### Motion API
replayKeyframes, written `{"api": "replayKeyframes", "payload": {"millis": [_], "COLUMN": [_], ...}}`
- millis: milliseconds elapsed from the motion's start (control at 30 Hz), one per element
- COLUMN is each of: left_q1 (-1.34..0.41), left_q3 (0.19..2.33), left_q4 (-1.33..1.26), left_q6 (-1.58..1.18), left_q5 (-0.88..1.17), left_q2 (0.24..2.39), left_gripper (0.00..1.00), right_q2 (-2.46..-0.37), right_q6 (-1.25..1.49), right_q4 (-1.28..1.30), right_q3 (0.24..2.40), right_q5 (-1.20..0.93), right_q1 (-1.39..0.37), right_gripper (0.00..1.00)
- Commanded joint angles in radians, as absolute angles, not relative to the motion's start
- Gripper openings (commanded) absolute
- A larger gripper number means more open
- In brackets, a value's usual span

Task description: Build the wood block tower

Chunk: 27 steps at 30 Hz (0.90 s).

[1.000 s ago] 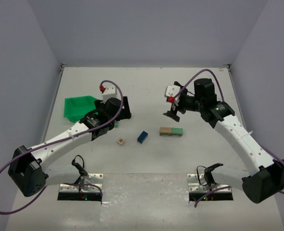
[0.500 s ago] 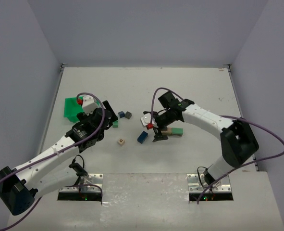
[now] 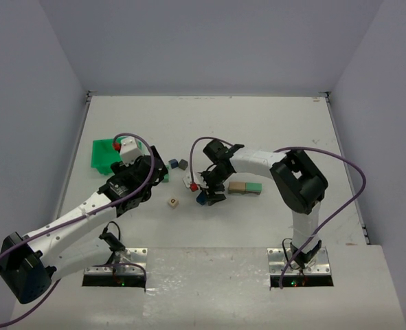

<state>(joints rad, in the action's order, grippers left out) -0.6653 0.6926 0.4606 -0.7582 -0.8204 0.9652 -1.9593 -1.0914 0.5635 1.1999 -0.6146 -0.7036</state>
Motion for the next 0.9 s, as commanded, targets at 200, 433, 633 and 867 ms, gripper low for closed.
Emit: {"api": "replayKeyframes", "payload": {"millis": [200, 433, 633, 867], "left_q1": [-0.657, -0.657, -0.657, -0.657], "left_q3": [0.686, 0.681, 0.664, 0.662], "left_q4": [0.407, 0.390, 0.346, 0.234], "left_q6": [-0.735, -0.730, -0.736, -0.705], "left_q5": [-0.827, -0.818, -0.819, -0.776], "left_q2": [0.953, 0.957, 0.975, 1.061], "left_gripper": [1.00, 1.00, 1.00, 1.00], "right_q2": [-1.942, -1.842, -1.688, -1.504], "right_q6": [-1.044, -0.802, -0.717, -0.784], "right_q4": [0.493, 0.445, 0.539, 0.606], "right_q3": [1.224, 1.235, 1.256, 1.106], "right_q5": [-0.621, -0.584, -0.596, -0.486], "right_q1": [-0.716, -0.700, -0.551, -0.413], "right_gripper": [0.31, 0.12, 0.11, 0.11]}}
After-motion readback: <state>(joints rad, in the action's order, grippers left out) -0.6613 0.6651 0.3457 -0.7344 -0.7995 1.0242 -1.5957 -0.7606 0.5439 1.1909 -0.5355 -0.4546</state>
